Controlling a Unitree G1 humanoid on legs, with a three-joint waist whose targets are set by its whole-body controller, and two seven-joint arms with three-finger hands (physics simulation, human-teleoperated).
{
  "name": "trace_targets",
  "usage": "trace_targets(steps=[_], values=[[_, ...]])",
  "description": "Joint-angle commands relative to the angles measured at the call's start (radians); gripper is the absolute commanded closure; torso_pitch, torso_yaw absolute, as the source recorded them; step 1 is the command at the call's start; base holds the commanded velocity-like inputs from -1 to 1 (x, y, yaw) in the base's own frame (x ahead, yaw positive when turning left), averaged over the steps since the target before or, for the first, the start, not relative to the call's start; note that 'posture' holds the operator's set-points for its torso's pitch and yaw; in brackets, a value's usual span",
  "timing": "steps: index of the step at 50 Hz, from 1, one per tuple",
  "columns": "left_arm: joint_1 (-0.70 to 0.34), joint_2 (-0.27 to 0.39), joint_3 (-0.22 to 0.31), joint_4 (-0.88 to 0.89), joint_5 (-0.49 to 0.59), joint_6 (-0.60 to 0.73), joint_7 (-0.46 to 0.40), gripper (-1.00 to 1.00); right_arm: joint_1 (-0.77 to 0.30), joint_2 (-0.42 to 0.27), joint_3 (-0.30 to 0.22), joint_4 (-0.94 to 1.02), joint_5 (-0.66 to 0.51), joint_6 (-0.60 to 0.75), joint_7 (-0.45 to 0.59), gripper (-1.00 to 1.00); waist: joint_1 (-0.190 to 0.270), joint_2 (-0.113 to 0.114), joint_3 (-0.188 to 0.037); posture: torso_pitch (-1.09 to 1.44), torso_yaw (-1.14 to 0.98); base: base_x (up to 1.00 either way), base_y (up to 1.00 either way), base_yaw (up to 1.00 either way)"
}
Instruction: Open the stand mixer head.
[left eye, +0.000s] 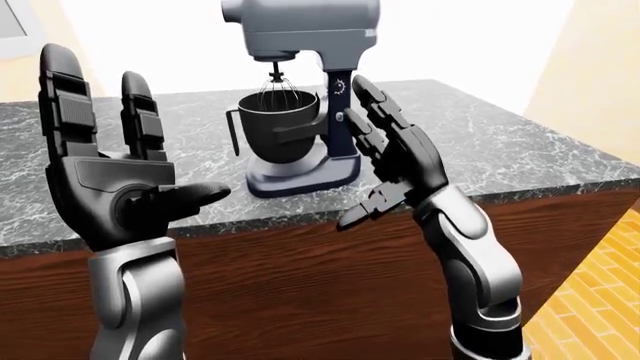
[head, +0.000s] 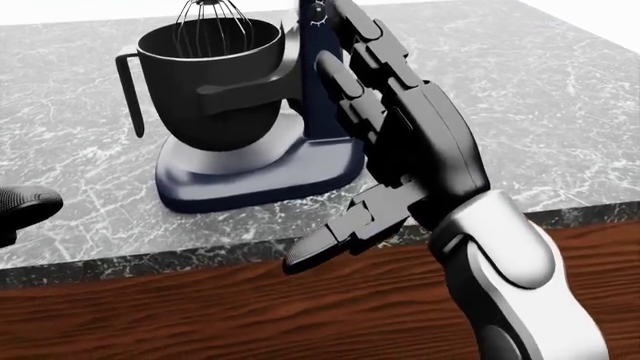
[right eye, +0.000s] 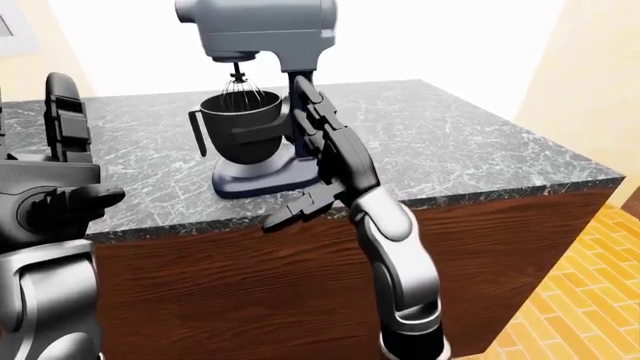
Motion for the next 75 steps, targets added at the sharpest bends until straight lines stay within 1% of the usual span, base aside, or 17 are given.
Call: trace_targets(steps=[1, 17, 37, 60, 64, 75], values=[[-0.023, 0.006, 0.002, -0.023, 0.002, -0.015, -0.007, -1.0, -0.033, -0.002, -0.008, -0.02, 0.013, -0.025, -0.007, -1.0, 0.0, 0.003, -0.008, -0.27, 0.0, 0.0, 0.0, 0.0], [-0.024, 0.006, 0.003, -0.013, 0.008, -0.019, -0.01, -1.0, -0.03, -0.003, -0.003, 0.042, 0.007, -0.071, -0.002, -1.0, 0.001, 0.002, -0.01, -0.27, 0.0, 0.0, 0.0, 0.0], [-0.027, 0.013, 0.01, -0.021, 0.001, -0.012, -0.003, -1.0, -0.056, 0.002, 0.0, 0.138, -0.008, -0.135, 0.026, -1.0, 0.0, 0.004, -0.013, -0.27, 0.0, 0.0, 0.0, 0.0], [-0.046, 0.02, 0.01, -0.014, 0.0, -0.009, 0.003, -1.0, -0.151, -0.021, -0.025, 0.331, -0.006, -0.237, 0.053, -1.0, -0.002, 0.006, -0.011, -0.27, 0.0, 0.0, 0.0, 0.0], [-0.044, 0.02, 0.011, -0.017, -0.001, -0.008, 0.003, -1.0, -0.157, -0.021, -0.02, 0.358, -0.009, -0.258, 0.069, -1.0, -0.002, 0.006, -0.01, -0.27, 0.0, 0.0, 0.0, 0.0], [-0.046, 0.021, 0.012, -0.015, -0.002, -0.009, 0.005, -1.0, -0.187, -0.024, -0.031, 0.464, -0.014, -0.325, 0.078, -1.0, -0.002, 0.007, -0.01, -0.27, 0.0, 0.0, 0.0, 0.0]])
